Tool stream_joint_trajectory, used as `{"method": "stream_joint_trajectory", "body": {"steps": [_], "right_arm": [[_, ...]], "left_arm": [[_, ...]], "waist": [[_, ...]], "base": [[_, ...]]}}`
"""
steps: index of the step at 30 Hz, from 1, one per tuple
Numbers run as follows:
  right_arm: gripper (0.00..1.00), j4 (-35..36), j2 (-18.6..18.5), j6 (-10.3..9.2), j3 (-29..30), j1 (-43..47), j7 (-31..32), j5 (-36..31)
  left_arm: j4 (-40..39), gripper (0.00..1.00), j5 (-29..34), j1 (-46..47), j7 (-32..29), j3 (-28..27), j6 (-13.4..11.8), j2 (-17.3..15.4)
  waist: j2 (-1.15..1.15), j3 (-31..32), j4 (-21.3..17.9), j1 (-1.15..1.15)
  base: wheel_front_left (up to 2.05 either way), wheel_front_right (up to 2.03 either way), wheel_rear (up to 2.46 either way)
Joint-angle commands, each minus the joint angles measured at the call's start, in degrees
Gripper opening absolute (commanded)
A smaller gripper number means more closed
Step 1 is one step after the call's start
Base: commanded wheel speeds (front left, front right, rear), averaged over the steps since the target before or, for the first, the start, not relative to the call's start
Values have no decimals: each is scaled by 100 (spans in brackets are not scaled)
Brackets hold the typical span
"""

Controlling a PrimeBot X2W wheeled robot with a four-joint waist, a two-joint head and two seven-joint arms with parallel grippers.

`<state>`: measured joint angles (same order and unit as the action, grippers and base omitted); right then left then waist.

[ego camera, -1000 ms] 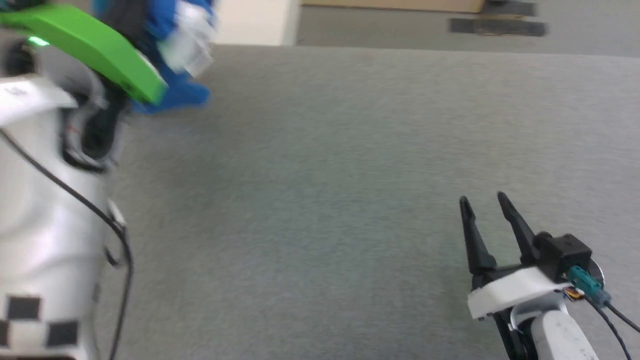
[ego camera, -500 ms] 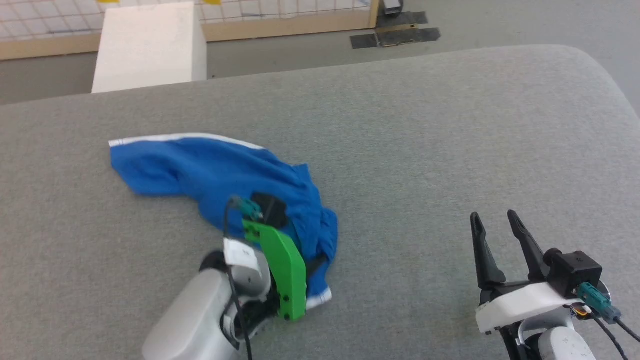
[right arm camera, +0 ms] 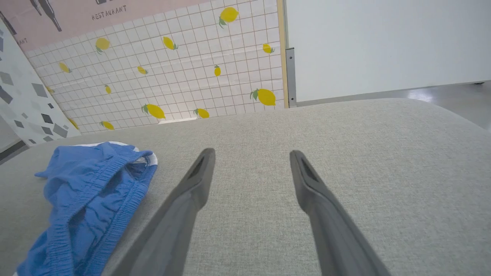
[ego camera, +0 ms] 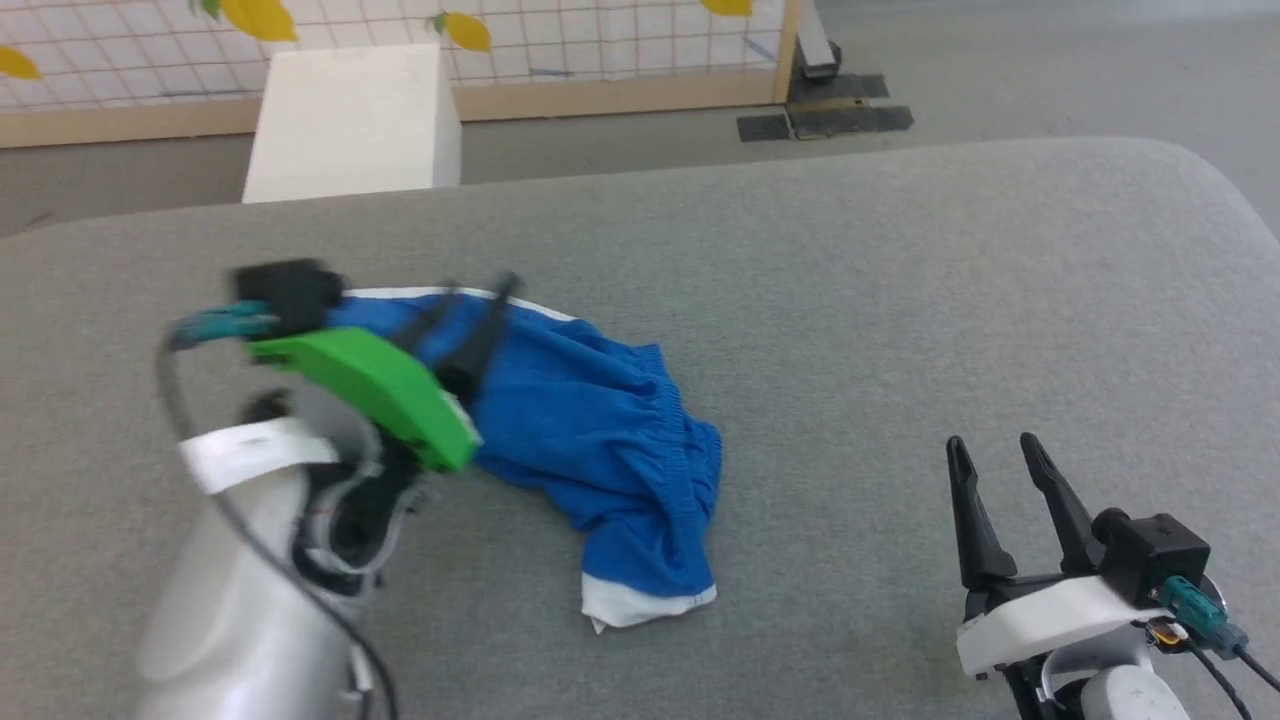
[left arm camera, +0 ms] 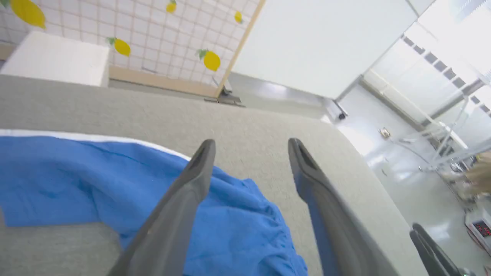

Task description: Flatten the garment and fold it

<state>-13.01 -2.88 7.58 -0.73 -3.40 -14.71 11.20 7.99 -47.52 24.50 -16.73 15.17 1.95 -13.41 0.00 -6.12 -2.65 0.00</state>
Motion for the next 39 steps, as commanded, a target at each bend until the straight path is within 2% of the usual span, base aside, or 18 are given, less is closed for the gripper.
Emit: {"method": "stream_joint_trajectory", "body": {"steps": [1,6,8,10,15,21,27,31,34,39], "right_arm": [[100,-12,1,-9,16,52,-29,36],[100,-76,1,-9,-10,24,-29,54],[100,-138,1,-9,-40,17,-27,72],[100,-235,1,-9,-39,-16,25,117],[100,-411,1,-9,-3,-351,489,276],[100,-772,1,-9,-340,-1710,2022,208],[100,-1379,1,-9,-1245,-3128,3663,238],[100,-1826,1,-9,-1828,-3507,4450,253],[100,-2100,1,-9,-1995,-3553,4788,59],[100,-2414,1,-9,-2164,-3335,4984,-115]], "left_arm": [[-56,100,144,-13,350,-159,-32,-117],[173,100,1254,-585,2278,-470,-37,-598],[394,100,1490,-849,2861,-510,-67,-585],[533,100,1718,-1049,3094,-560,-110,-524],[235,100,2251,-1393,3168,-921,-153,-177],[-163,100,2628,-1694,3171,-1456,-10,207],[-177,100,2778,-1518,3172,-1668,268,490],[-87,100,2836,-1331,3172,-1727,403,624],[-21,100,2796,-1229,3172,-1788,470,717],[97,100,2853,-1167,3172,-1813,530,771]], "waist": [[0,136,177,0],[0,205,317,0],[0,190,375,0],[0,165,447,0],[0,-19,600,0],[0,-384,683,0],[0,-830,987,0],[0,-1050,1190,0],[0,-1152,1284,0],[0,-1226,1364,0]], "base": [[0,0,0],[0,0,0],[0,0,0],[0,0,0],[0,0,0],[0,0,0],[0,0,0],[0,0,0],[0,0,0],[0,0,0]]}}
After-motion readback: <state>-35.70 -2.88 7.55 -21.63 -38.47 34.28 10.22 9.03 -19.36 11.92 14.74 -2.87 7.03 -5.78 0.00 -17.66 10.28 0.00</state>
